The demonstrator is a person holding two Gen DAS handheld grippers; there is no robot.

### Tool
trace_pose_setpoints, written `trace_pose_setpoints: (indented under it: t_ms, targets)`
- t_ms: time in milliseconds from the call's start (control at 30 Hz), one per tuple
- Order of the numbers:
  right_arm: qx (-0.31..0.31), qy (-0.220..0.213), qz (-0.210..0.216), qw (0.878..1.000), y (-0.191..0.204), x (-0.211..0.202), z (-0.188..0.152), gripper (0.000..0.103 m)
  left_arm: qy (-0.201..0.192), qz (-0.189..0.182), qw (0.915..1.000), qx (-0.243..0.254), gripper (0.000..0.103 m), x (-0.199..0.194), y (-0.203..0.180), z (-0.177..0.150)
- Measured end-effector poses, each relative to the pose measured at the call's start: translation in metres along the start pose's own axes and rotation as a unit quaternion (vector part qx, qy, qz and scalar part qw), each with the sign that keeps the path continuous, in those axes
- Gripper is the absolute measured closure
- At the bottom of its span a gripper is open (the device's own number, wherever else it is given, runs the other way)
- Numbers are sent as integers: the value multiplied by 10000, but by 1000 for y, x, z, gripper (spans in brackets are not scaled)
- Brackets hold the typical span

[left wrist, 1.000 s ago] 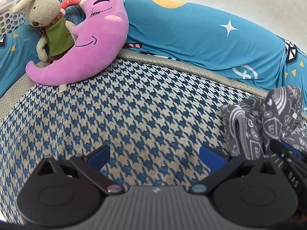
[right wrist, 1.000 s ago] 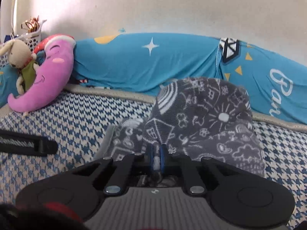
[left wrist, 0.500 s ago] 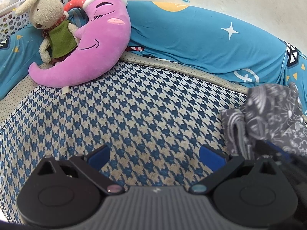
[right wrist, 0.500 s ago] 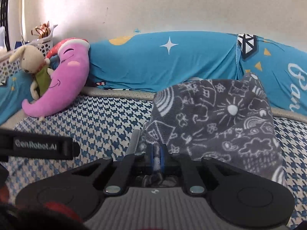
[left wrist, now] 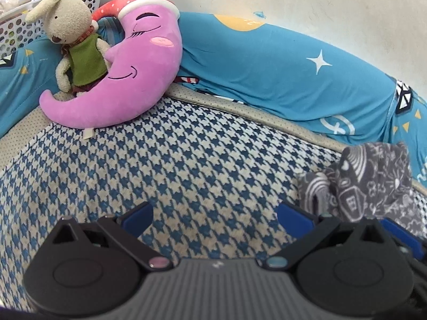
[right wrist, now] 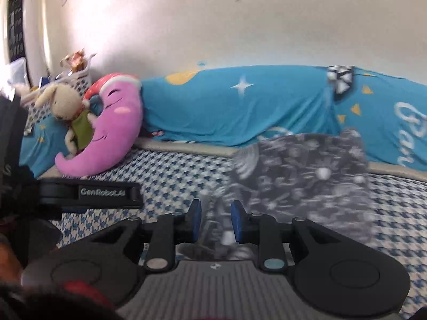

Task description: Fold clothes

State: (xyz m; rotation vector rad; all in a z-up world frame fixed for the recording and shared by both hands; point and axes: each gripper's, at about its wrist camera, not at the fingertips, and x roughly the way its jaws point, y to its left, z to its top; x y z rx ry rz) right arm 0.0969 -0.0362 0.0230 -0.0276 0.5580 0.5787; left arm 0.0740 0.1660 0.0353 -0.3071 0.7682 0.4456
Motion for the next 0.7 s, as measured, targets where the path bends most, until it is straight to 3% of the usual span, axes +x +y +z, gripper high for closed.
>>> trace_pose_setpoints:
  t_ms: [200,400,567,700]
  targets:
    - [198,65,-195,9996,-36,-38,1,77,-30,-182,9997,183,0,-3,-19,-3]
    - [136,367,-291,9988,-50,-65,-17,62,-33,-410,9985,354,0,-7,-41,-5]
    - [-212,727,-175,9970,-48,-66,-35,61,-36,-477,9969,626,0,-8,-63,-12]
    - [-570,745,-205,9954,-42,-64,-47,61,-24,-434,9955,845,0,-4,-81,-18]
